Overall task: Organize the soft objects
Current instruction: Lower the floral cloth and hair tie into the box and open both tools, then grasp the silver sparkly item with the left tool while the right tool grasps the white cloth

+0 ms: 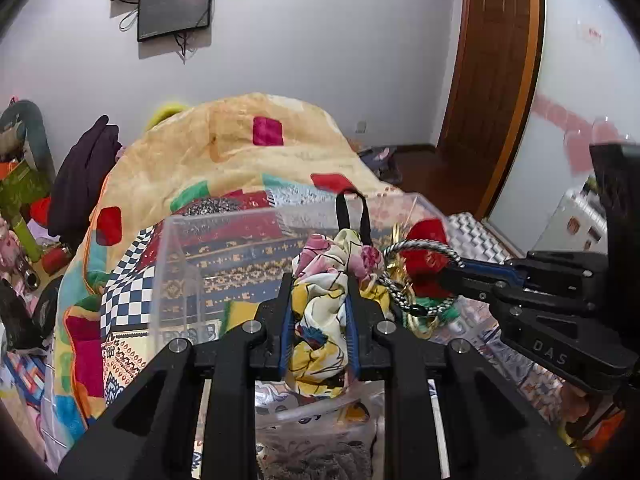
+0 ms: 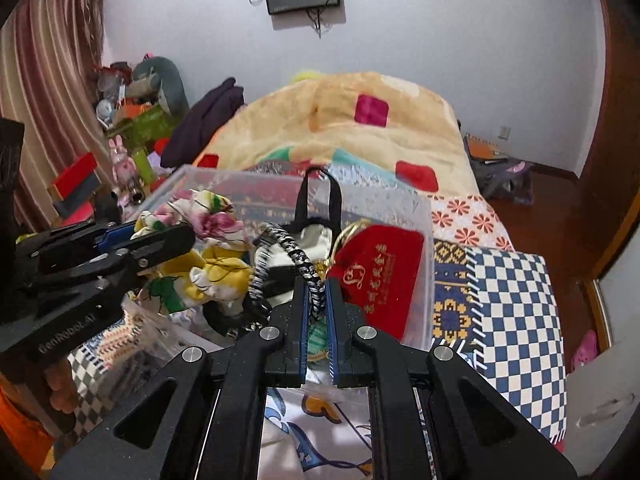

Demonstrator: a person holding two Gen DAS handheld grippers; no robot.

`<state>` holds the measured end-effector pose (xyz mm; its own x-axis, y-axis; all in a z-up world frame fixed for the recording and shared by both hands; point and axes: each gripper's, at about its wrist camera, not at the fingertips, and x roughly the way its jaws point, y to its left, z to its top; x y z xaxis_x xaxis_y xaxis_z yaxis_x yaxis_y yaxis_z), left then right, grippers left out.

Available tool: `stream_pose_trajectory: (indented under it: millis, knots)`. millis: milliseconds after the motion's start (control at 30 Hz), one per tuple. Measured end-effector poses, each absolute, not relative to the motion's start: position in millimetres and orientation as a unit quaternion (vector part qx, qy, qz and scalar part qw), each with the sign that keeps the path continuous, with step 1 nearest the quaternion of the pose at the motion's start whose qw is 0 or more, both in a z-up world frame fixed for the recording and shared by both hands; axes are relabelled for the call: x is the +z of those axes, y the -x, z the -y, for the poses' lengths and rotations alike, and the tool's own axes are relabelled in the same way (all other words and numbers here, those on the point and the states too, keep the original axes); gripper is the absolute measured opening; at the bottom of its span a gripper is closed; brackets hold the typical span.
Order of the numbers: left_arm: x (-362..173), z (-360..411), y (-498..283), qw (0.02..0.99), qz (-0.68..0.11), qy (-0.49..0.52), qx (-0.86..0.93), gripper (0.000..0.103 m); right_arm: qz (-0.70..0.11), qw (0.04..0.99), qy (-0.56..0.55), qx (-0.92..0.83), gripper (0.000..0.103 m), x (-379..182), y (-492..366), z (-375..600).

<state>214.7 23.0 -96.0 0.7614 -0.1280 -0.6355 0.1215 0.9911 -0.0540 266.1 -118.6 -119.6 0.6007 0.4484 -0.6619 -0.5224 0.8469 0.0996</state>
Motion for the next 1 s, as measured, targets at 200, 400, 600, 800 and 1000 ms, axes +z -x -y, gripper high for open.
stream_pose_trajectory:
  millis: [200, 400, 600, 800, 1000]
  knots:
    - [-101.6, -21.3, -215.7, 0.933, -0.354, 0.003, -0.072, 0.029, -0.370, 0.887, 0.071, 0.266, 0.007, -125.5, -266.5, 117.7]
    - [-95.0, -25.7, -205.6, 0.935, -0.349, 0.015, -0.070, 0.056, -0.366, 0.889, 0.080, 0.263, 0.027, -120.7, -262.5, 121.0]
    - [-74.9, -33.1, -182.4, 0.944, -0.322, 0.019, -0.070, 0.068, -0.339, 0.899, 0.076, 0.266, 0.053, -100.0, -246.6, 130.7]
    - [-53.2, -39.1, -153.0, 0.953, -0.293, 0.020, -0.067, 0.091, -0.309, 0.906, 0.067, 0.280, 0.081, -79.3, -223.6, 135.8]
    - [-48.4, -46.1, -126.8, 0.954, -0.290, 0.033, -0.067, 0.101, -0.305, 0.904, 0.076, 0.291, 0.090, -77.1, -200.2, 135.8]
